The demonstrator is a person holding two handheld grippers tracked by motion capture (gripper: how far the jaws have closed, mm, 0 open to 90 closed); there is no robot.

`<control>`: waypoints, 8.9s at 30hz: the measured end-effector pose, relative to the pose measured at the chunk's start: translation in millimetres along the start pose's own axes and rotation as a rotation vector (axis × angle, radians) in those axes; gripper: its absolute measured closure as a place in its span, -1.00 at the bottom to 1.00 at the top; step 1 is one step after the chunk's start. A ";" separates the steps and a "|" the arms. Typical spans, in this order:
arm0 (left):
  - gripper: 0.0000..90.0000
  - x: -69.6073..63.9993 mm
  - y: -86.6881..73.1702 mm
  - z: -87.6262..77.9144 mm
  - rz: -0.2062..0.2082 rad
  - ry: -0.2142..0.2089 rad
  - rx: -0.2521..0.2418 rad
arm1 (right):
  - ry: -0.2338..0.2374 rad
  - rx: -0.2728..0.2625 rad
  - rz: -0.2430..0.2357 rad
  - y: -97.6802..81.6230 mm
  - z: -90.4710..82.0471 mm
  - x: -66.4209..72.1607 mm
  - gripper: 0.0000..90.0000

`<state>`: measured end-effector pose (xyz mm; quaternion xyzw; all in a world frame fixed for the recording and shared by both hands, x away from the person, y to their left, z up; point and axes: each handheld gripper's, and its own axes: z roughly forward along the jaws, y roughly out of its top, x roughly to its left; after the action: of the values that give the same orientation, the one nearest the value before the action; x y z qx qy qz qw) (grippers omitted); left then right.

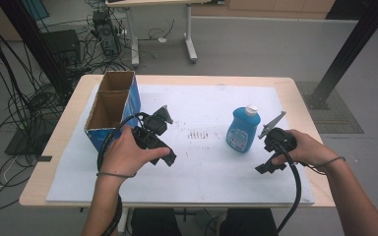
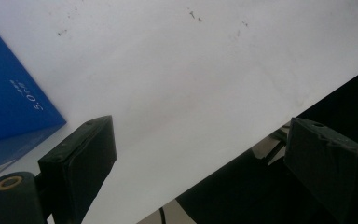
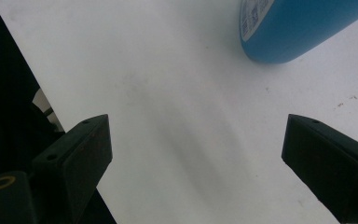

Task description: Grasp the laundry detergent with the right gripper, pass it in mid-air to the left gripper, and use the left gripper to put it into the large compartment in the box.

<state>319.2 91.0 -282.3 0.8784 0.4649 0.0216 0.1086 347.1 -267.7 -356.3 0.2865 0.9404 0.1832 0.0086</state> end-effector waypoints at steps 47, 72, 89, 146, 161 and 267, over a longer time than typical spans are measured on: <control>-0.79 0.9 -9.9 15.7 -0.073 -0.031 -0.081 | -0.060 -0.109 0.118 -28.3 12.9 -26.3 -0.83; -0.80 -4.1 -9.1 25.5 -0.086 -0.062 -0.111 | -0.099 -0.234 0.136 -38.0 27.7 -25.8 -0.83; -0.80 -1.0 -9.8 29.5 -0.093 -0.069 -0.115 | -0.116 -0.300 0.137 -42.1 34.3 -26.1 -0.84; -0.81 -1.5 -10.1 34.7 -0.102 -0.101 -0.122 | -0.095 -0.621 0.159 -55.6 61.0 -33.0 -0.89; -0.81 -2.2 -10.5 34.0 -0.103 -0.104 -0.125 | -0.098 -0.692 0.161 -55.6 64.9 -34.1 -0.89; -0.81 2.3 -17.9 31.0 -0.114 -0.115 -0.133 | -0.093 -0.830 0.155 -7.7 91.9 -41.4 -0.95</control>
<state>310.2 97.3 -316.5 0.8412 0.5046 -0.0042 0.1941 388.7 -264.8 -448.4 0.3367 0.7611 0.5331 0.1520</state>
